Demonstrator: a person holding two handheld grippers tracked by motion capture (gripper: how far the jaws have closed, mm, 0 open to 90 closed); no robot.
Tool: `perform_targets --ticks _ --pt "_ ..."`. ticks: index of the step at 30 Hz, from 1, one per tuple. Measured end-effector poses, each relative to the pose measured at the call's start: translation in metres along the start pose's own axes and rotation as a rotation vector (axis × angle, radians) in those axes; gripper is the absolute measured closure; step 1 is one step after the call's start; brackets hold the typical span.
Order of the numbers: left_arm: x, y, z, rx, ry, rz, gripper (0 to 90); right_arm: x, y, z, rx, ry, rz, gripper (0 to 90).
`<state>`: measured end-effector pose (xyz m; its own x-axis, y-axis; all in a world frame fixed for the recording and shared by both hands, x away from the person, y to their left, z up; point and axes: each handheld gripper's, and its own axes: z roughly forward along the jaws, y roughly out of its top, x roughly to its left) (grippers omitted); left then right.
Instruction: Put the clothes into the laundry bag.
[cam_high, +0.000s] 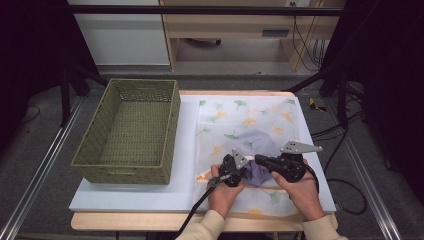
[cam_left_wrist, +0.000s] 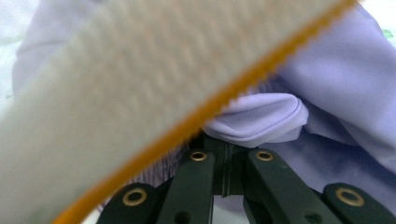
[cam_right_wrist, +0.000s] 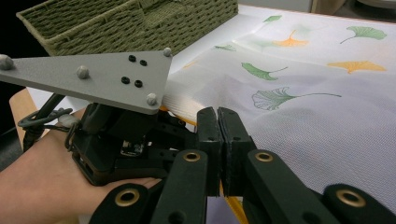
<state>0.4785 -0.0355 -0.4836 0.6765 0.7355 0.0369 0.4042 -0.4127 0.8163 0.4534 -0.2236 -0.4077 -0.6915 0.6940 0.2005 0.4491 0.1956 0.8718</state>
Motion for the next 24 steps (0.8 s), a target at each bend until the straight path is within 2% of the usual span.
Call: perform_targets --ticks 8,14,24 --pt "0.003 0.006 0.005 0.008 0.010 0.001 90.0 -0.004 -0.001 0.002 0.001 0.003 0.014 88.7" --pt "0.006 0.008 0.010 0.004 0.042 -0.001 90.0 -0.005 -0.001 0.004 -0.002 0.008 0.026 88.7" --pt "0.009 0.014 0.012 0.011 0.052 0.008 90.0 -0.007 0.000 0.005 -0.007 0.013 0.034 88.7"
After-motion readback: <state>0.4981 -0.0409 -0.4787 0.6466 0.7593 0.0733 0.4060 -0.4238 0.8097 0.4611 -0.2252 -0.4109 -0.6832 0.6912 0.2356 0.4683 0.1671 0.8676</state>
